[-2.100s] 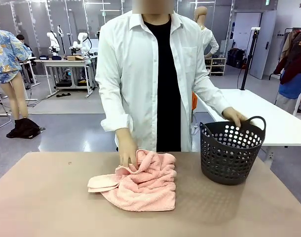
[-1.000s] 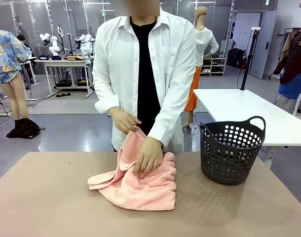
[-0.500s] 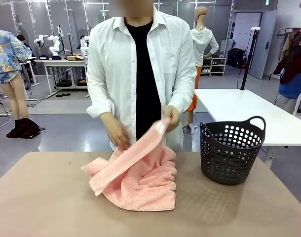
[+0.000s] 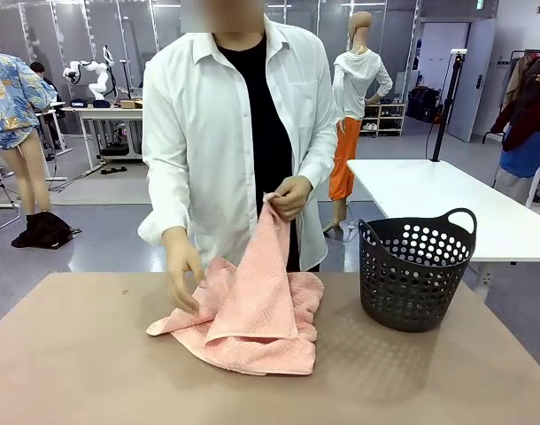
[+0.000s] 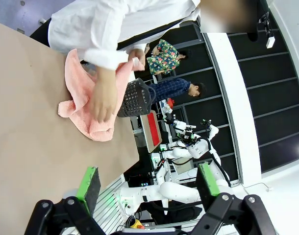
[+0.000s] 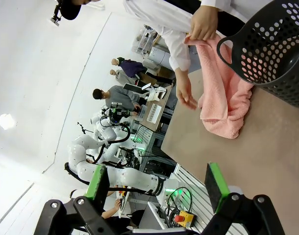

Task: Fold the towel.
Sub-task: Grab the top end of the 100 cm Hotel Towel extended by the human.

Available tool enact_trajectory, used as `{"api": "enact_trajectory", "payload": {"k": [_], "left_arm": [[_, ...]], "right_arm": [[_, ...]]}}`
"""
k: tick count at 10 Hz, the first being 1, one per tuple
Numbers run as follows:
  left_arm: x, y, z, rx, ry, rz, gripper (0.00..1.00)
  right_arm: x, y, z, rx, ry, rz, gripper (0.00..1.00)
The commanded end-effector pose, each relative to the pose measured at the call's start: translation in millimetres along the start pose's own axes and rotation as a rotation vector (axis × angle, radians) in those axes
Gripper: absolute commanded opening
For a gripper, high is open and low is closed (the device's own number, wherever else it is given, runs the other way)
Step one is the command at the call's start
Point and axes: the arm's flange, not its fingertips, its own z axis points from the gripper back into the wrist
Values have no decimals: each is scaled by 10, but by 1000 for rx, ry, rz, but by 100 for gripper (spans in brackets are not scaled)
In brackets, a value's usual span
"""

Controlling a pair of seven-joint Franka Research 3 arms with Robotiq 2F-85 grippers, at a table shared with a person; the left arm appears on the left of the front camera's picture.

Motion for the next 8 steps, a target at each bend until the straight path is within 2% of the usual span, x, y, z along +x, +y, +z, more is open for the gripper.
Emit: {"api": "enact_trajectory", "payload": {"k": [1,8], "left_arm": [[-34,-24,4,-2,9,-2,100],[-34,-24,4,-2,9,-2,100]], "right_arm": [[9,12,2,11,-7,13,100],[9,12,2,11,-7,13,100]]}}
